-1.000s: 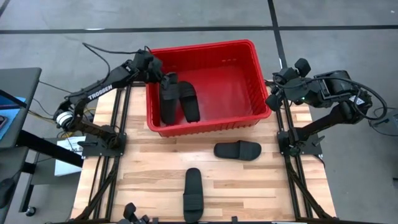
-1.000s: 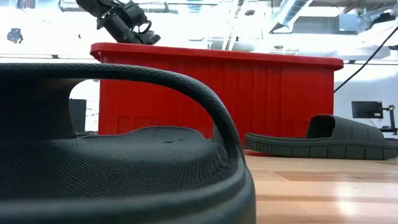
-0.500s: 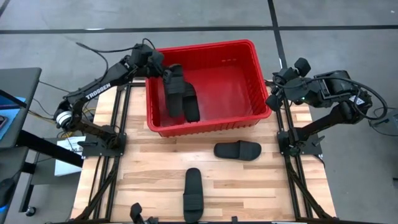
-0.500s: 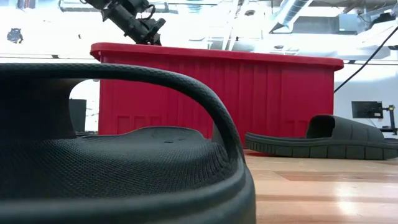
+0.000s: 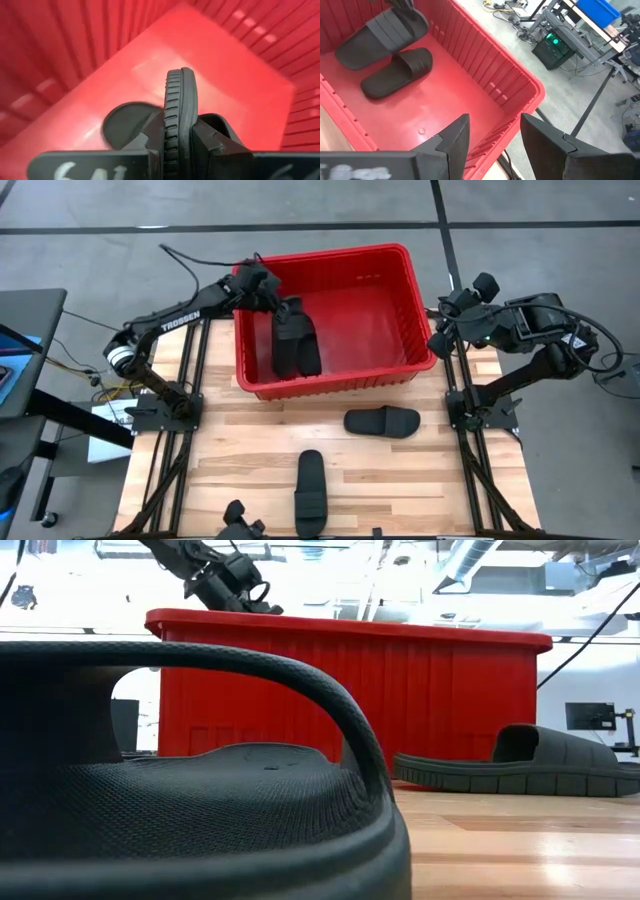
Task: Pick and place slides into bin
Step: Put the black slide into the red organizer bin
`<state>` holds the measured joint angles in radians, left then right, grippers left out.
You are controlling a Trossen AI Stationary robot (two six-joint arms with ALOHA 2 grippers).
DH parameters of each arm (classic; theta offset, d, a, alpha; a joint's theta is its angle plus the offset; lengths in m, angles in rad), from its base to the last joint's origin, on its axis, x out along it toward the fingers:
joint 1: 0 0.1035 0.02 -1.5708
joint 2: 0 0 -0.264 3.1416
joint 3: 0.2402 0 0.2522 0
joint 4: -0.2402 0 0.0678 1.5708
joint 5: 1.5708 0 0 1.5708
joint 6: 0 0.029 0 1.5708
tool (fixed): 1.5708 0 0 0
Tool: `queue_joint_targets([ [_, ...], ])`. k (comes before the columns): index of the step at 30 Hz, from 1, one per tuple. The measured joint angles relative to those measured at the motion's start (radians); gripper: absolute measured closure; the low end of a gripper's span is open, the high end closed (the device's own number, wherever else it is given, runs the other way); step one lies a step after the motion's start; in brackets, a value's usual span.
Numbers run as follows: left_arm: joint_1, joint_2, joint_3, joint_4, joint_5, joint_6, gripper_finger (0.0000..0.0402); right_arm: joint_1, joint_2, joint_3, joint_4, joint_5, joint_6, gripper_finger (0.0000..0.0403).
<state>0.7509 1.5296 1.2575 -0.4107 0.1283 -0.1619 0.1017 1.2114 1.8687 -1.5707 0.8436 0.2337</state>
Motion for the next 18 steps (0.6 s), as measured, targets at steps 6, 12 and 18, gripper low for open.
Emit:
queue_joint_targets([
  [6, 0.013, 0.009, 0.0, -0.053, -0.079, 0.028, 0.0369, 0.0, 0.0, 0.0, 0.0, -0.002, -0.004, 0.0234],
  [12, 0.027, 0.01, 0.002, -0.075, -0.097, 0.027, 0.0369, 0.0, 0.0, 0.0, 0.0, -0.004, -0.008, 0.0234],
  [18, 0.027, 0.01, 0.003, -0.093, -0.129, 0.018, 0.0369, 0.0, 0.0, 0.0, 0.0, -0.004, -0.01, 0.0234],
])
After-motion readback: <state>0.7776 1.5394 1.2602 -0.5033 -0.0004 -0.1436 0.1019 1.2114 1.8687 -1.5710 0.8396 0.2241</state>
